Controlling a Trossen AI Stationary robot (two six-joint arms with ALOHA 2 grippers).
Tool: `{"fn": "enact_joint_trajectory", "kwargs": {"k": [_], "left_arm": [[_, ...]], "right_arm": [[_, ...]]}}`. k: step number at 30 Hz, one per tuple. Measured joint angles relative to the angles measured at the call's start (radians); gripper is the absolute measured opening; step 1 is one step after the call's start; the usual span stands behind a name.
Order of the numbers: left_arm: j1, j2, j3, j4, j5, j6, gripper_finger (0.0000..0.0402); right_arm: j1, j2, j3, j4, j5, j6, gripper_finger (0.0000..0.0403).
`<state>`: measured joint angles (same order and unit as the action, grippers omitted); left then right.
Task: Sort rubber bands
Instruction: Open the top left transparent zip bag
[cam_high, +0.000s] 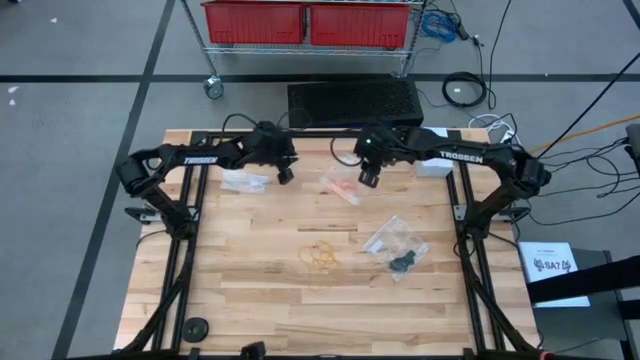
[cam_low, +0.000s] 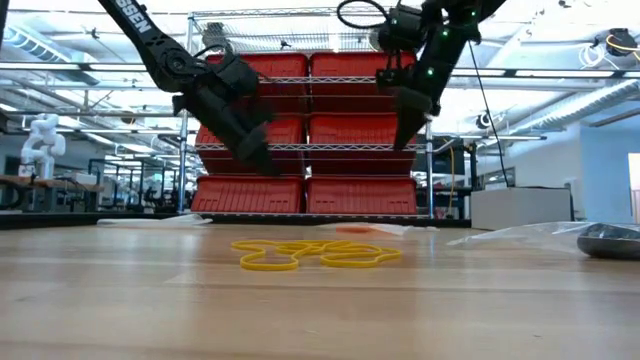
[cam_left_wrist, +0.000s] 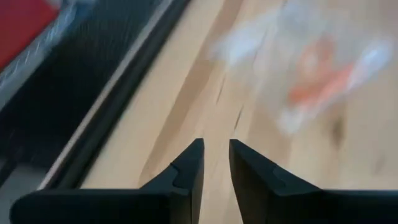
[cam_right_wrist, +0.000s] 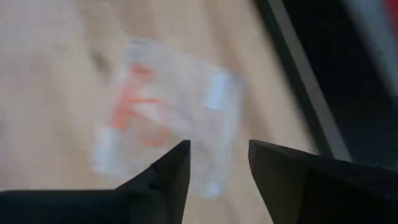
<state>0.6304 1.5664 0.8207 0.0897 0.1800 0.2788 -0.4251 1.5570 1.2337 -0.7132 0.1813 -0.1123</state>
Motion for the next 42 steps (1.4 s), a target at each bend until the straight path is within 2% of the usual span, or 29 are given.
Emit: {"fn": "enact_joint_trajectory", "kwargs": {"k": [5,8,13,15,18,21,25,29,31,33,38,42], "left_arm": [[-0.016,-0.041,0.0,-0.288,-0.094,0.053,0.0029],[-0.041,-0.065,0.0,-0.394,-0.132,0.033,0.0007],[-0.078,-0.072,0.0,-0.591,-0.291,-0.039,0.0004],[-0.087,-0.073,-0.001,-0.66,-0.329,-0.096,0.0004],[-0.096,-0.073,-0.022,-0.728,-0.34,-0.192,0.0003],[-0.095,-0.067,-0.055,-0.715,-0.309,-0.245,0.0003],[-0.095,-0.047,-0.071,-0.505,-0.198,-0.243,0.0003],[-0.095,-0.038,-0.07,-0.092,-0.015,-0.227,0.0003],[-0.096,-0.039,-0.048,0.027,0.006,-0.241,0.0003],[-0.088,-0.057,-0.014,-0.032,0.002,-0.243,0.0002],[-0.075,-0.109,-0.021,-0.359,-0.088,-0.239,0.0002],[-0.074,-0.184,-0.144,-0.362,-0.099,-0.357,0.0002]], "right_arm": [[-0.036,0.001,-0.087,0.079,-0.348,0.025,0.0114],[-0.036,0.0,-0.166,0.212,-0.464,0.027,0.0074],[0.008,0.0,-0.261,0.37,-0.468,0.076,0.0013],[0.03,0.001,-0.289,0.414,-0.468,0.09,0.0004],[0.055,0.0,-0.293,0.437,-0.468,0.101,0.0008],[0.074,0.0,-0.293,0.445,-0.467,0.101,0.0009],[0.087,0.0,-0.293,0.463,-0.467,0.089,0.0003],[0.086,0.0,-0.293,0.463,-0.467,0.104,0.0003],[0.086,0.0,-0.293,0.461,-0.467,0.125,0.0006],[0.086,0.0,-0.293,0.463,-0.467,0.153,0.0012],[0.087,0.0,-0.293,0.465,-0.468,0.197,0.0034],[0.087,0.0,-0.293,0.492,-0.468,0.2,0.0058]]}}
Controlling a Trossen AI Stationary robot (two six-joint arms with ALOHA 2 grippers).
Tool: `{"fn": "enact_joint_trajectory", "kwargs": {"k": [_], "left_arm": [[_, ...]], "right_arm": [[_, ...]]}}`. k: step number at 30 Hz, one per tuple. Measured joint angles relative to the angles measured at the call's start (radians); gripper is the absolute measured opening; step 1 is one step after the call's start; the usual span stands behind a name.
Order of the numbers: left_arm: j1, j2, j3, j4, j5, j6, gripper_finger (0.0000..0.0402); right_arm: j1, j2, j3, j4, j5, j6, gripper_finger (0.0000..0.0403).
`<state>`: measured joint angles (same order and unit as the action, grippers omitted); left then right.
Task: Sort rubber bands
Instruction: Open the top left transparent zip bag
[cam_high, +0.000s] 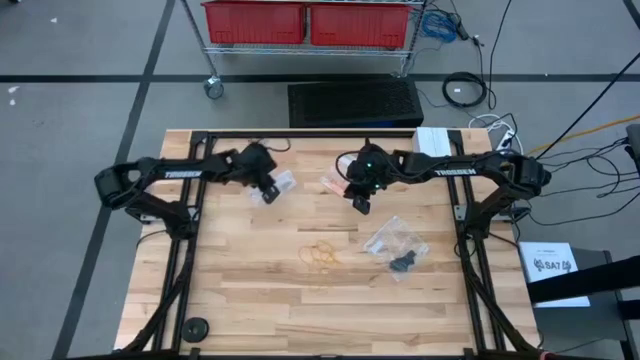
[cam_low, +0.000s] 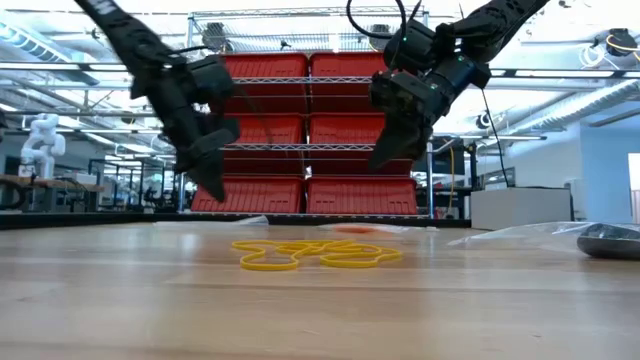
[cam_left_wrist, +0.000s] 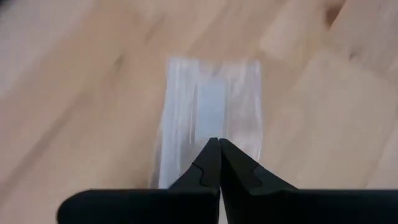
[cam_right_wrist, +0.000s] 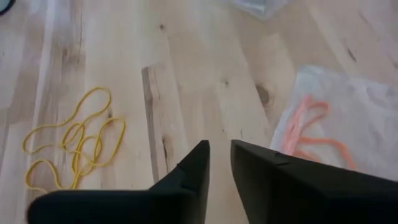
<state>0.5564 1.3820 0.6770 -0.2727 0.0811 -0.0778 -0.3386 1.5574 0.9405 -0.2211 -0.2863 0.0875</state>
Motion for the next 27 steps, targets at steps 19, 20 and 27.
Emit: {"fn": "enact_joint_trajectory", "kwargs": {"k": [19,20,27], "left_arm": [[-0.013,-0.489,-0.325,0.433,0.037,-0.17,0.0002],[-0.013,-0.498,-0.333,0.431,0.042,-0.17,0.0002],[-0.013,-0.501,-0.352,0.424,0.045,-0.148,0.0002]], "right_arm": [[-0.02,0.496,0.274,0.493,0.038,0.273,0.0153],[-0.019,0.527,0.305,0.493,0.051,0.284,0.0153],[0.018,0.579,0.42,0.457,0.153,0.337,0.0153]]}}
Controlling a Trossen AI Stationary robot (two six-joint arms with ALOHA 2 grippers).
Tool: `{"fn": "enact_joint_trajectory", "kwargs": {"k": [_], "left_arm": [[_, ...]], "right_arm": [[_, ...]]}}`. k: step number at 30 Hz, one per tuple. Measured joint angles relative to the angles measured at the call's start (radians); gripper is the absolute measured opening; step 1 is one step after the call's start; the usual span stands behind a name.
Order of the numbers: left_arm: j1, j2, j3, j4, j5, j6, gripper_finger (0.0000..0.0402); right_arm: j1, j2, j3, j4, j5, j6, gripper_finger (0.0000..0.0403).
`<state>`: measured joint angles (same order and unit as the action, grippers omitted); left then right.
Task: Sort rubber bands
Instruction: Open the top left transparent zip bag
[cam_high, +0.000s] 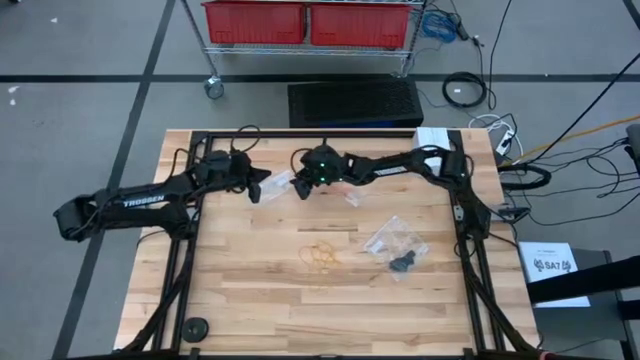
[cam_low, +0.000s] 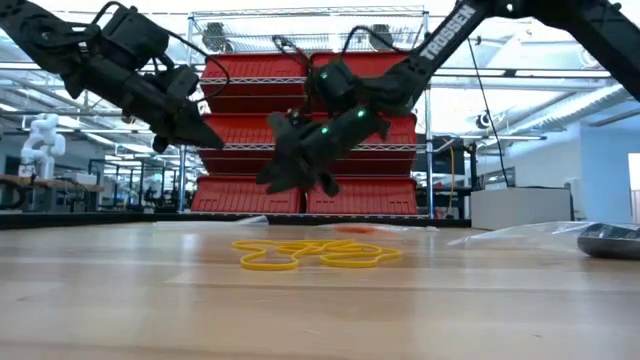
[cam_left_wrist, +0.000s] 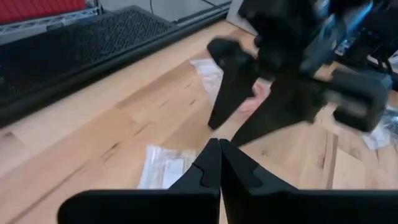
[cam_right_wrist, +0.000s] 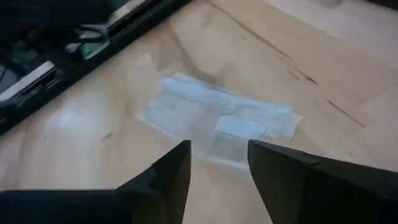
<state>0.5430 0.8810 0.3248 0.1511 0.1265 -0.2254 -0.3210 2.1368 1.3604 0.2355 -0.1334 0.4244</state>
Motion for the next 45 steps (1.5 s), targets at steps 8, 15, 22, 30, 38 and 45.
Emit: {"fn": "enact_joint_trajectory", "kwargs": {"k": [8,15,22,30,38,45], "left_arm": [[0.0,-0.003,0.0,-0.027,0.001,0.019,0.0002],[0.0,-0.003,0.0,-0.067,0.001,0.05,0.0002],[-0.002,-0.003,0.0,-0.104,0.029,0.06,0.0002],[-0.002,-0.003,0.0,-0.122,0.031,0.086,0.0002],[-0.002,-0.003,0.0,-0.121,0.031,0.102,0.0002],[-0.002,-0.003,0.0,-0.106,0.029,0.102,0.0002]], "right_arm": [[0.046,0.035,0.063,-0.105,0.119,0.055,0.0153],[0.093,0.049,0.062,-0.117,0.378,0.076,0.0153],[0.091,0.122,0.062,-0.037,0.353,0.113,0.0153],[0.092,0.153,0.062,0.038,0.274,0.1,0.0153],[0.1,0.154,0.062,0.121,0.195,0.024,0.0052],[0.099,0.136,0.061,0.071,0.141,-0.042,0.0004]]}}
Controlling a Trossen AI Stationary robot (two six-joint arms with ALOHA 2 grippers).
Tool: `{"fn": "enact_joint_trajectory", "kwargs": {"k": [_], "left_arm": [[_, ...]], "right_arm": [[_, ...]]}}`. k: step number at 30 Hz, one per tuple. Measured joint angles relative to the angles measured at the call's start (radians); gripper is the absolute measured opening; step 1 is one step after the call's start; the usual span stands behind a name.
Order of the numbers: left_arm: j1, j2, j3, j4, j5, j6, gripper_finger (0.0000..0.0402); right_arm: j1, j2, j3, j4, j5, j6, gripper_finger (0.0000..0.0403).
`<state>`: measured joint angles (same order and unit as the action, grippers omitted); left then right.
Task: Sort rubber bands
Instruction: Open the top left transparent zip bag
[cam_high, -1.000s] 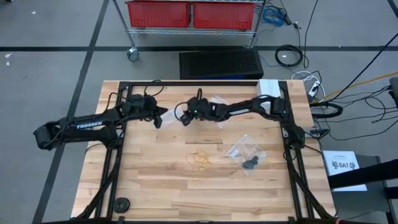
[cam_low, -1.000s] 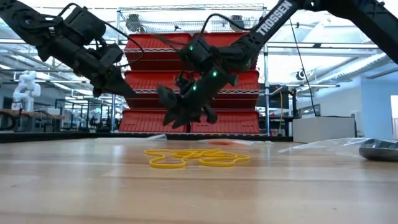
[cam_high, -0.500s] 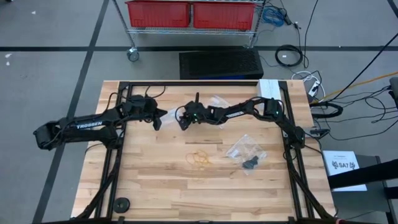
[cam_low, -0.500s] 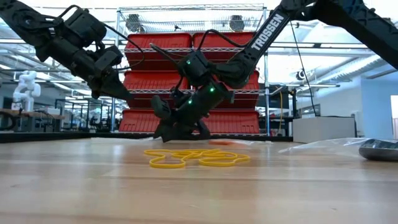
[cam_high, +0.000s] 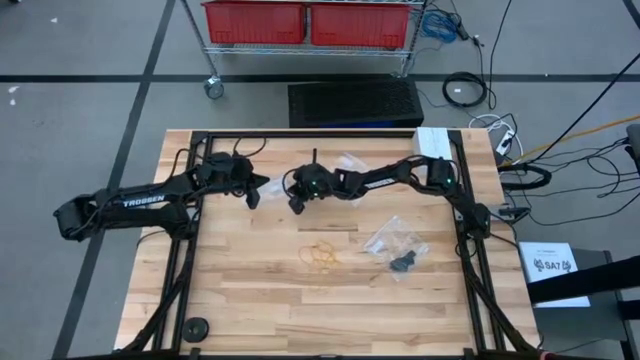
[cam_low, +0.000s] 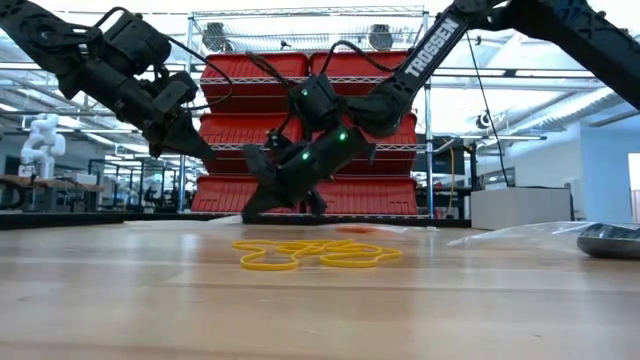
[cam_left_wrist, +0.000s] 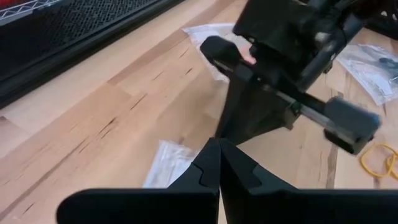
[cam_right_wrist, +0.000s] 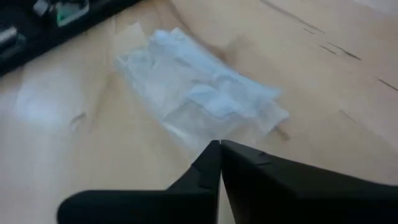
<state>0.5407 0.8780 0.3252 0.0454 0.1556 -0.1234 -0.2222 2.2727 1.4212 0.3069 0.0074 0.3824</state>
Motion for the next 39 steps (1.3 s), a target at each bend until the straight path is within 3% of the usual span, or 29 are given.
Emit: {"fn": "enact_joint_trajectory", "kwargs": {"k": [5,7,11,20,24,28,34,39], "left_arm": [[0.0,0.0,0.0,0.018,-0.004,0.0,0.0002],[0.0,0.0,-0.006,0.062,-0.004,0.0,0.0002],[0.0,0.0,-0.037,0.142,-0.001,-0.012,0.0002],[0.0,0.001,-0.07,0.181,0.006,-0.052,0.0002],[0.0,0.001,-0.07,0.181,0.008,-0.051,0.0002],[0.0,0.0,-0.07,0.183,0.009,-0.05,0.0002],[0.0,0.0,-0.07,0.184,0.008,-0.049,0.0002],[0.0,0.0,-0.07,0.185,0.009,-0.047,0.0002]], "right_arm": [[0.004,-0.085,0.001,-0.223,-0.007,-0.09,0.0001],[0.004,-0.093,0.001,-0.232,-0.018,-0.079,0.0002],[0.0,-0.084,0.001,-0.163,-0.039,-0.008,0.0026],[-0.005,0.006,0.001,0.021,-0.035,0.064,0.0129],[-0.008,0.028,0.0,0.084,-0.032,0.099,0.0146],[-0.012,0.038,0.001,0.123,-0.026,0.111,0.0119],[-0.012,0.101,0.058,0.151,-0.09,0.104,0.0013],[-0.011,0.111,0.086,0.108,-0.116,0.075,0.0005]]}}
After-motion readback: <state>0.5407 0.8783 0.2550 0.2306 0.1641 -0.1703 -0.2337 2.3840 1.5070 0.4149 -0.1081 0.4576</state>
